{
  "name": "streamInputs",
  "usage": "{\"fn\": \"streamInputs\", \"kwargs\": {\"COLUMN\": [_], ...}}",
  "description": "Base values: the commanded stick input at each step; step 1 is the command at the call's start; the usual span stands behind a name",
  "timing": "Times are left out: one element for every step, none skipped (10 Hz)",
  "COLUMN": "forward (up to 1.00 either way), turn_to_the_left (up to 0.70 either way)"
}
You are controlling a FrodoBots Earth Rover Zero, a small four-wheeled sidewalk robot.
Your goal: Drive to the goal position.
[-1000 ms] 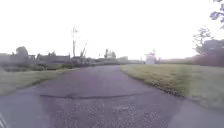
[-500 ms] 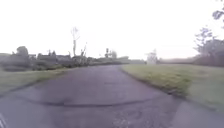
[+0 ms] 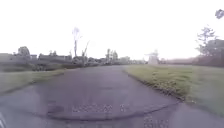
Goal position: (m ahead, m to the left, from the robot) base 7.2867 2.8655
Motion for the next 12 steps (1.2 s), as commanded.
{"fn": "streamInputs", "kwargs": {"forward": [0.70, 0.70, 0.70, 0.70, 0.70, 0.70, 0.70, 0.70, 0.70, 0.70, 0.70, 0.70], "turn_to_the_left": [-0.14, -0.14, -0.14, -0.14, -0.14, -0.14, -0.14, -0.14, -0.14, -0.14, -0.14, -0.14]}}
